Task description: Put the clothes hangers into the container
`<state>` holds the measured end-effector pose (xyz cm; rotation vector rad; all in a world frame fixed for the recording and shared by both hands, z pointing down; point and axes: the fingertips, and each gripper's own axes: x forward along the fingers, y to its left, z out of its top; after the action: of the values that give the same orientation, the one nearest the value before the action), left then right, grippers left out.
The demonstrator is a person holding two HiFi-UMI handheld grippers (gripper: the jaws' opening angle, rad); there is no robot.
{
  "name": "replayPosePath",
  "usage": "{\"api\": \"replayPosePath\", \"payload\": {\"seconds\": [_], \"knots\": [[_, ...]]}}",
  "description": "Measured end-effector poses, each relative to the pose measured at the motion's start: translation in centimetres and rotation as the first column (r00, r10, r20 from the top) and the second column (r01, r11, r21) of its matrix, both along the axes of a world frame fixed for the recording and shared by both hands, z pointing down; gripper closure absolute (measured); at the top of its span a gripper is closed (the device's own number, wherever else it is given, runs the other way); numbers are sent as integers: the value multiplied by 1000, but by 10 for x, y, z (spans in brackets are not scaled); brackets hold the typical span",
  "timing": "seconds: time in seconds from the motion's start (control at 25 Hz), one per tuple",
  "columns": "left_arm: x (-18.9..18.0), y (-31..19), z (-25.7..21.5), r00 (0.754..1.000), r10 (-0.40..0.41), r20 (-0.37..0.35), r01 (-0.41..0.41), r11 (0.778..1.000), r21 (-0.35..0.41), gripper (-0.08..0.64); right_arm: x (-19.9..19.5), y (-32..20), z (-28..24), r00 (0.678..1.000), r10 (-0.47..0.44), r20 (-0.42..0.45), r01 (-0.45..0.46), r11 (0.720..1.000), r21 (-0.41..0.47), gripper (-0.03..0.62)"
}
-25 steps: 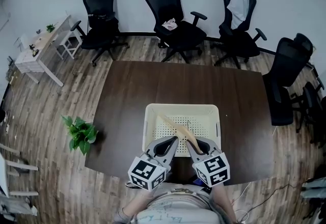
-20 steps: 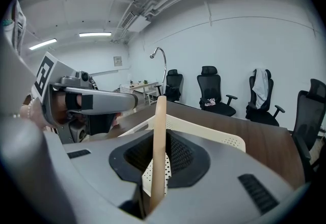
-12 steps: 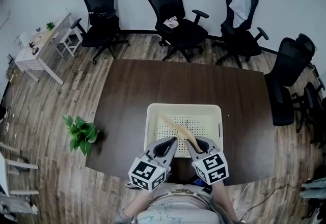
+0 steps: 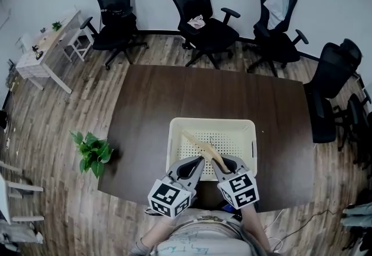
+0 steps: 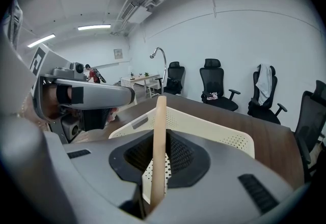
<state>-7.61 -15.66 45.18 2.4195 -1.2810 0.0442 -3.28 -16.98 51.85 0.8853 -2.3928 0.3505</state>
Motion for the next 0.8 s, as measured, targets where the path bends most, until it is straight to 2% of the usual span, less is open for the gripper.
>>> {"api": "replayPosePath", "payload": {"seconds": [0.8], "knots": [[-7,-16,12,1000,16,-3,-16,1000,-26,549,-16,-15,19,998,-29,-53,27,999,-34,532]]}}
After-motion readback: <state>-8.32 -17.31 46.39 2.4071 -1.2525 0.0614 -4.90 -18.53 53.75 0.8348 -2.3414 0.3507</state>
